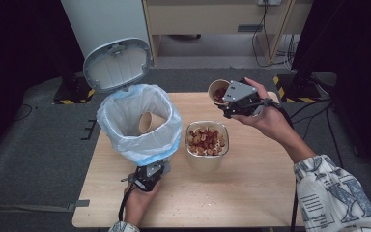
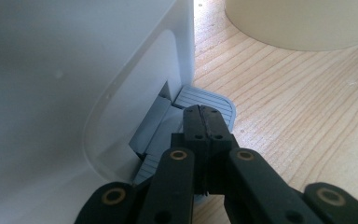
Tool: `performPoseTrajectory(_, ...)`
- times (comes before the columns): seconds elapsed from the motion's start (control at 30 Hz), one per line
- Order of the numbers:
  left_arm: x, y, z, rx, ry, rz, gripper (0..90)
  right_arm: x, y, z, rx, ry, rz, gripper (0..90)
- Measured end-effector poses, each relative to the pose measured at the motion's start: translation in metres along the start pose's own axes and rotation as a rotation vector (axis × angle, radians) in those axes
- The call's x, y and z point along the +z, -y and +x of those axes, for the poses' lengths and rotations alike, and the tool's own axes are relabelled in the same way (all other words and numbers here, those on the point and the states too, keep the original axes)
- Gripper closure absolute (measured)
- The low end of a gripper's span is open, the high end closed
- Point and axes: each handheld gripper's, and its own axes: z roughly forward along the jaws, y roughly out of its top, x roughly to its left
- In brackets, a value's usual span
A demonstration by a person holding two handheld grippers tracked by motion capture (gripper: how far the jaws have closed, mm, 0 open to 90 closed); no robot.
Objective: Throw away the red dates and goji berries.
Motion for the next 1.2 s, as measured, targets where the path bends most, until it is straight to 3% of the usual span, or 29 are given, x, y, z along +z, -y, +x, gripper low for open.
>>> performPoseTrajectory(0.13,0.0,0.0,0.0,-0.006,0.002,-0.004,89.6,-0.004,-0.003,-0.003,-0.014,0.019,0.002,30.7)
performPoseTrajectory(0.33,0.0,0.0,0.0,-0.007,0.001,-0.001,89.7,-0.014,-0.007,-0.011,0.005,0.037,-0.004,30.7)
performPoseTrajectory(1.0,0.0,-0.001,0.001,0.004,0.008,0.003,89.7,-0.025,-0.012,-0.018,-0.012,0.048,0.022,30.7)
performPoseTrajectory(1.07,0.0,-0.001,0.001,0.004,0.009,0.004,89.7,-0.025,-0.014,-0.017,-0.027,0.054,0.031,30.7)
performPoseTrajectory(1.13,0.0,-0.001,0.001,0.004,0.009,0.004,89.7,-0.023,-0.018,-0.013,-0.087,0.065,0.054,30.8)
performPoseTrajectory(1.17,0.0,-0.001,0.001,0.004,0.009,0.004,89.7,-0.023,-0.018,-0.013,-0.087,0.065,0.054,30.8)
performPoseTrajectory(1.2,0.0,-0.001,0.001,0.004,0.01,0.004,89.7,-0.022,-0.021,-0.01,-0.131,0.07,0.065,30.8)
